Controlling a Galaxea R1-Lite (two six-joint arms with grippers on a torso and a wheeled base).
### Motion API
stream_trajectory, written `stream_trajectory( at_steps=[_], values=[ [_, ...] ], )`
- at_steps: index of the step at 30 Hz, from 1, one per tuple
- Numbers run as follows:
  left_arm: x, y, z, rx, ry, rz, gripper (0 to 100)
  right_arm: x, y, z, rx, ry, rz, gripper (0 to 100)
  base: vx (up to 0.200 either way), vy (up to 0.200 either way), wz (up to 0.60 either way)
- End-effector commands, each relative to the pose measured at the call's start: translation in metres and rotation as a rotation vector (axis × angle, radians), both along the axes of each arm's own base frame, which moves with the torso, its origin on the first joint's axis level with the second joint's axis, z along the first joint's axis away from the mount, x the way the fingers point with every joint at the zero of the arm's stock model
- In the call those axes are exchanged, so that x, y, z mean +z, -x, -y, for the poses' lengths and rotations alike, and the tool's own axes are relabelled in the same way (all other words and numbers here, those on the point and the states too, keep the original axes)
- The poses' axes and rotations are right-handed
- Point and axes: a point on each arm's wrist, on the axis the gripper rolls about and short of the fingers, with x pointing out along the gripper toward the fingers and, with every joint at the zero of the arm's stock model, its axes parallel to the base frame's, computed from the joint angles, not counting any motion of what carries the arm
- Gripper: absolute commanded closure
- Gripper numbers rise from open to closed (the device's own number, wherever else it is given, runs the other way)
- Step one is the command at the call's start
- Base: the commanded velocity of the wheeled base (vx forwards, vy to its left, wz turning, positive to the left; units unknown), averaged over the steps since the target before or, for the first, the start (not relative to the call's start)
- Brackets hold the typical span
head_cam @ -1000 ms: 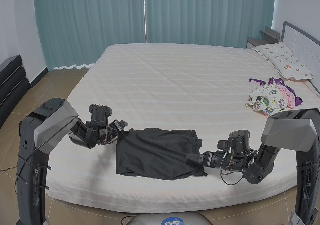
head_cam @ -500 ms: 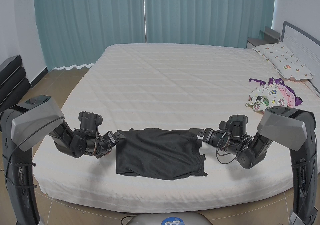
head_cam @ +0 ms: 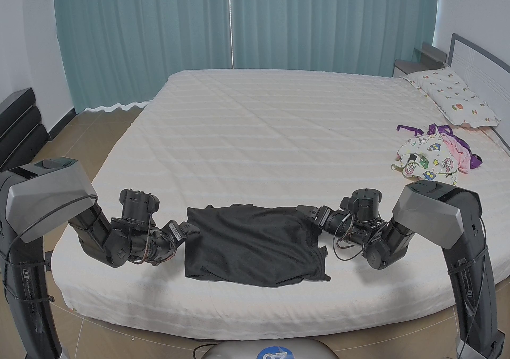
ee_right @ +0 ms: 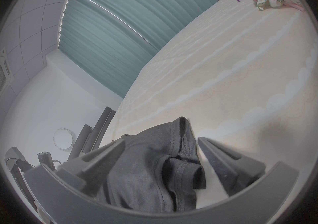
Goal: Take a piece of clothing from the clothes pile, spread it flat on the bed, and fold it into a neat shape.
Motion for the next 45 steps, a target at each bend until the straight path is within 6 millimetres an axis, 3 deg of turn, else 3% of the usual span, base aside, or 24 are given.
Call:
stream_trajectory(
  at_steps=[1, 7, 18, 25, 27, 28, 31, 35, 39, 45],
  values=[
    [0.001, 0.004, -0.001, -0.001, 0.004, 0.0, 0, -0.01, -0.008, -0.001, -0.04, -0.008, 0.001, 100, 0.0, 0.0, 0.0],
    [0.001, 0.008, -0.002, -0.001, 0.007, 0.004, 0, -0.014, -0.013, -0.002, -0.072, -0.005, 0.009, 100, 0.0, 0.0, 0.0],
    [-0.003, 0.018, -0.003, -0.019, 0.014, -0.03, 0, 0.002, -0.031, 0.001, -0.189, -0.06, 0.072, 100, 0.0, 0.0, 0.0],
    [-0.002, 0.02, -0.004, -0.017, 0.016, -0.03, 0, 0.004, -0.027, 0.001, -0.196, -0.051, 0.063, 100, 0.0, 0.0, 0.0],
    [0.0, 0.022, -0.006, -0.012, 0.022, -0.018, 0, 0.019, -0.022, 0.001, -0.215, -0.049, 0.073, 100, 0.0, 0.0, 0.0],
    [-0.001, 0.023, -0.007, -0.01, 0.022, -0.019, 0, 0.021, -0.02, 0.001, -0.218, -0.047, 0.072, 0, 0.0, 0.0, 0.0],
    [-0.001, 0.032, -0.009, -0.029, 0.049, 0.0, 0, 0.023, -0.003, -0.005, -0.205, -0.027, 0.04, 0, 0.0, 0.0, 0.0],
    [0.001, 0.038, -0.01, -0.037, 0.057, 0.017, 0, 0.026, -0.002, -0.006, -0.2, -0.02, 0.04, 0, 0.0, 0.0, 0.0],
    [0.0, 0.043, -0.011, -0.035, 0.06, 0.019, 0, 0.025, -0.013, -0.005, -0.164, -0.003, -0.02, 0, 0.0, 0.0, 0.0],
    [0.002, 0.042, -0.011, -0.002, 0.098, 0.013, 0, 0.018, -0.032, 0.014, -0.114, 0.035, -0.093, 0, 0.0, 0.0, 0.0]
  ],
)
